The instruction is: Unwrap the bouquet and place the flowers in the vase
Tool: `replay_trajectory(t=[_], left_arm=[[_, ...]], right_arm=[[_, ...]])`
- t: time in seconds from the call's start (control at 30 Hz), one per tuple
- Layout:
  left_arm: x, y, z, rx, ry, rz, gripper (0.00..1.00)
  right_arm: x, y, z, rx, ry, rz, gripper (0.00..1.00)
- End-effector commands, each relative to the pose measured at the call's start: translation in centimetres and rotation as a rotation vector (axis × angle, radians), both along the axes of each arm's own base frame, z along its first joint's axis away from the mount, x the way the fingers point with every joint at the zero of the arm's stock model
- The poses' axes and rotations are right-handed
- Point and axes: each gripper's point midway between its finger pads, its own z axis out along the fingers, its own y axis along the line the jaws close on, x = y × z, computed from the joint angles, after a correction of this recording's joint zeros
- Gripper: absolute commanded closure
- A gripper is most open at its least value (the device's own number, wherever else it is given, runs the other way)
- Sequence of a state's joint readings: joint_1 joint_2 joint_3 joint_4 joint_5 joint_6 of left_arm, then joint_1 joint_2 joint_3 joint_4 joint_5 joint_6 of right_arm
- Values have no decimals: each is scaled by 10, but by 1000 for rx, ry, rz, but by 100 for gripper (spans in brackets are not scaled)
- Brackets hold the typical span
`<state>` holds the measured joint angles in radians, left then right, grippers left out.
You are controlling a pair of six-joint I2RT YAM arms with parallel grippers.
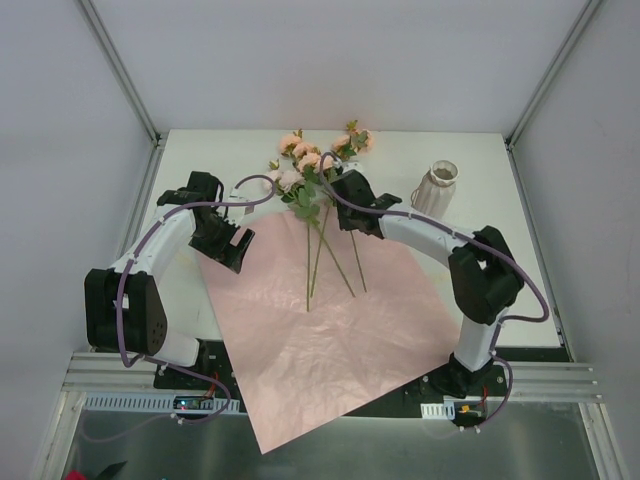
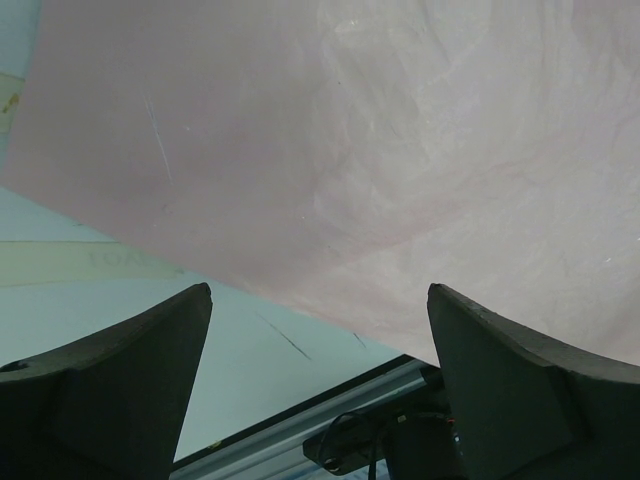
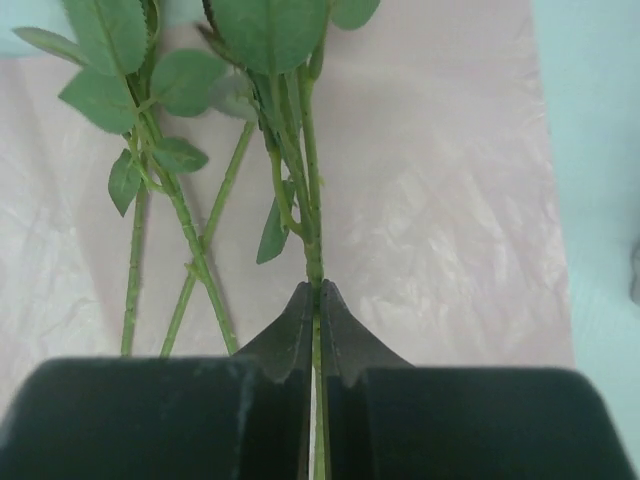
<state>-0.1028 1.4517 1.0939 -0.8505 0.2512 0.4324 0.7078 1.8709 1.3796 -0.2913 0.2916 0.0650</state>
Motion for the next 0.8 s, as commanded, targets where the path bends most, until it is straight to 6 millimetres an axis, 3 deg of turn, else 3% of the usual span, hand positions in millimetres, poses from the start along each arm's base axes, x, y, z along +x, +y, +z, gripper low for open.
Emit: replay_trajectory(t=[0.0,0.1,0.33,0.4,0.47,0.5,0.6,0.77], left_arm=[[0,3,5,3,-15,10,11],[1,4,6,9,-19,7,11],[2,7,7,24,-34,-3,10],[2,8,8,28,-37,-6,10],[2,8,7,29,-37,-11,10],[2,8,7,30,-37,-11,10],[1,8,8,31,-41,-13,10],[0,10,8,35,-41,-17,10]], right_arm=[[8,-8,48,59,-185,-95,99],[1,-12,47,25,-219,-117,99],[-16,-15,4,-98,-46,-107,99],[-11,-13,-1,-125,-27,-91,99],[-10,-14,-6,-143,14,-79,88],[0,-12,-7,-141,24,-85,68],[12,-14,-14,-160,70,-77,46],[31,-11,-18,-153,84,-31,41]])
